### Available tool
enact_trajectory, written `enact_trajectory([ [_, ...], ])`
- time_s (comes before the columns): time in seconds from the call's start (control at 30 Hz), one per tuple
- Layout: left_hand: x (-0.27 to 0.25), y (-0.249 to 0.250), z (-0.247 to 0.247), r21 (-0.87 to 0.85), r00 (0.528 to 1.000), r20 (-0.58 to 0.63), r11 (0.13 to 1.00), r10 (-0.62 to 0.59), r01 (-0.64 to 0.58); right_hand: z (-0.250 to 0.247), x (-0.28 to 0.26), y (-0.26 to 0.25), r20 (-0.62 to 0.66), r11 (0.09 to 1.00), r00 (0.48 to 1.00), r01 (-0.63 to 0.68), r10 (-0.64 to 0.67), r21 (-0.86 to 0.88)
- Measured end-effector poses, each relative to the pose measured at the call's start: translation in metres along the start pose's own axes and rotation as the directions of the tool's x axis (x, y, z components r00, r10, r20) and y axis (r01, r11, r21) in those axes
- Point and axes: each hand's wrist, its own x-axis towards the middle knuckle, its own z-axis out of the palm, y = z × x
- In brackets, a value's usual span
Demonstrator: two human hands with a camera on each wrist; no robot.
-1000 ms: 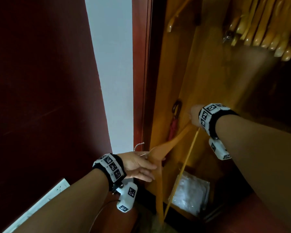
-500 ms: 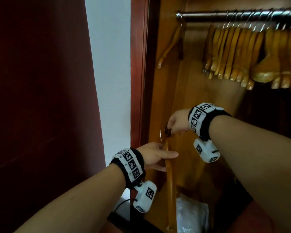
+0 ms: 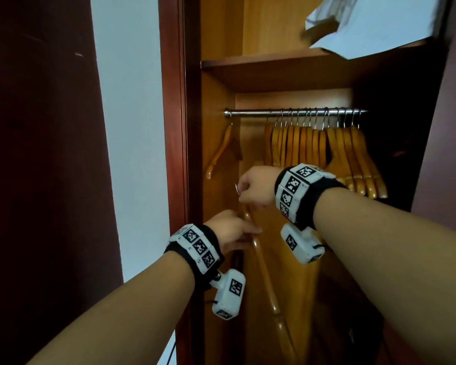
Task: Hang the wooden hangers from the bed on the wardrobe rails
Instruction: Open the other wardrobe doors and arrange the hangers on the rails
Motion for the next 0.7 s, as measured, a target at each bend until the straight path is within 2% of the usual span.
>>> enact_trajectory([
  [0.13, 0.021, 0.033, -0.001, 0.014, 0.998, 0.035, 0.998, 0.055, -0.055, -0.022, 0.013, 0.013, -0.104, 0.998, 0.995, -0.008, 0.015, 0.062],
  [0.4, 0.073, 0.096, -0.005, 0.100, 0.990, -0.069, 0.988, 0.125, -0.118, -0.063, 0.056, 0.046, -0.173, 0.987, 0.984, -0.001, 0.029, 0.161],
  [0.57, 0.115, 0.122, -0.013, 0.152, 0.973, -0.150, 0.977, 0.174, -0.151, -0.081, 0.088, 0.064, -0.196, 0.994, 0.981, 0.032, -0.011, 0.107],
  [0.63, 0.130, 0.131, -0.016, 0.136, 0.970, -0.168, 0.979, 0.175, -0.153, -0.086, 0.102, 0.069, -0.169, 0.999, 0.985, 0.038, -0.034, 0.017],
  [0.7, 0.146, 0.140, -0.018, 0.130, 0.966, -0.182, 0.978, 0.185, -0.163, -0.089, 0.120, 0.079, -0.193, 0.996, 0.979, 0.049, -0.062, -0.071],
])
